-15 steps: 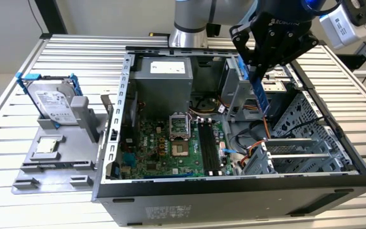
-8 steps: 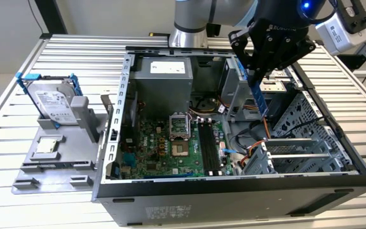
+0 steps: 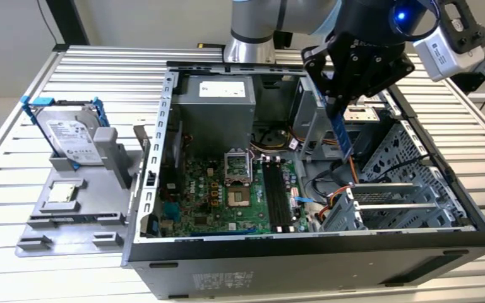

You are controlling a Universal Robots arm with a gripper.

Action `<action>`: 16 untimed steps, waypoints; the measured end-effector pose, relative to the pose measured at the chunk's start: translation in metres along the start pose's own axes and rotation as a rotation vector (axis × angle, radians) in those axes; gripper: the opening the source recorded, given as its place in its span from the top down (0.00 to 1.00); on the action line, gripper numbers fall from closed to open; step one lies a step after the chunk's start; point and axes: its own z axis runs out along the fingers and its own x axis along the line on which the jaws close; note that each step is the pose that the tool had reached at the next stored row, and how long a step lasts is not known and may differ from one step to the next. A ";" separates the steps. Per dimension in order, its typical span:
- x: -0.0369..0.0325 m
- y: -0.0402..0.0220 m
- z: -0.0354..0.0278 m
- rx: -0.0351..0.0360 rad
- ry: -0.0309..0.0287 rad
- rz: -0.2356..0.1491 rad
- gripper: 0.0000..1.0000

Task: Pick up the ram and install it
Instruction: 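Insert the ram into the slot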

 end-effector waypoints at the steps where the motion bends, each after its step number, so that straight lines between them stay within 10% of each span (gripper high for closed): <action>1: 0.0000 0.0000 0.0009 0.0001 0.0000 0.000 1.00; 16: 0.0002 -0.0005 0.0129 0.0006 0.0000 0.000 1.00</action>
